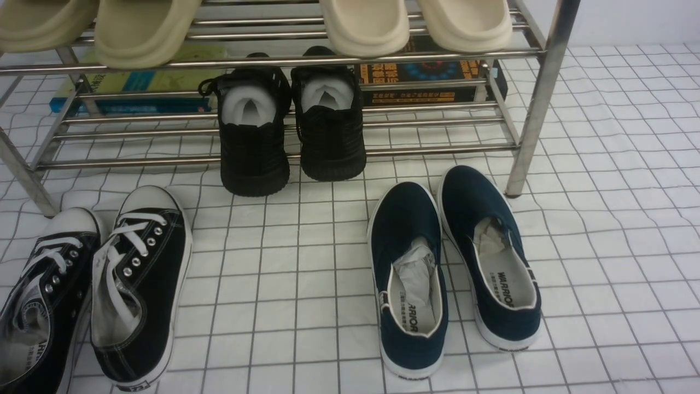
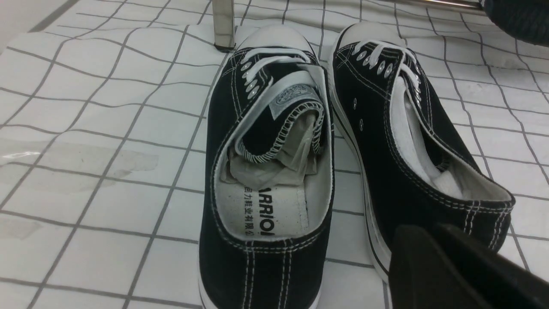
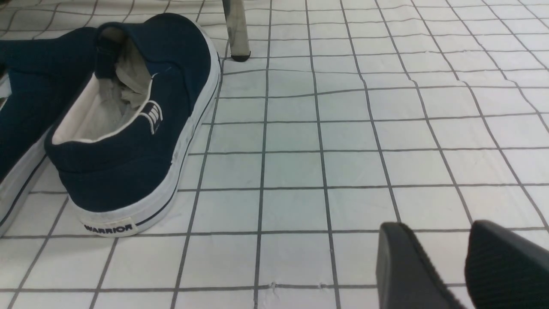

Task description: Take the shoes off the shelf with your hand from the white checkered tablecloth.

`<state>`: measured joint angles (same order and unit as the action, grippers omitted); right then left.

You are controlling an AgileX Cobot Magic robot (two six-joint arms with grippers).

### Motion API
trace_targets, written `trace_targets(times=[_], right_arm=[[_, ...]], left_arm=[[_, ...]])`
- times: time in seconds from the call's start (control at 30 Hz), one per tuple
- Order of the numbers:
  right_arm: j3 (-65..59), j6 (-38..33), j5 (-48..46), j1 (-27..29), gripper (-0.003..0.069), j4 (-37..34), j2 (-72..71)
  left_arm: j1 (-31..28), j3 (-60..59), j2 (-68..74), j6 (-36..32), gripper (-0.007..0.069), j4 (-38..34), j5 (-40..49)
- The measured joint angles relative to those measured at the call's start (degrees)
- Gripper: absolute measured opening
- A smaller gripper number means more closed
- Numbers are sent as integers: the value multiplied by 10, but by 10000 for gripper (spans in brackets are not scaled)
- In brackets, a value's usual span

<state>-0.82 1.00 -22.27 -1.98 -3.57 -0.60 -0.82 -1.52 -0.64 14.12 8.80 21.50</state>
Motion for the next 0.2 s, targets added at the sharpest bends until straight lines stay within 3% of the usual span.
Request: trace_targets(times=[0.2], right_arm=[[0, 0, 0, 0, 239, 0, 0]], left_arm=[[0, 0, 0, 0, 73, 0, 0]])
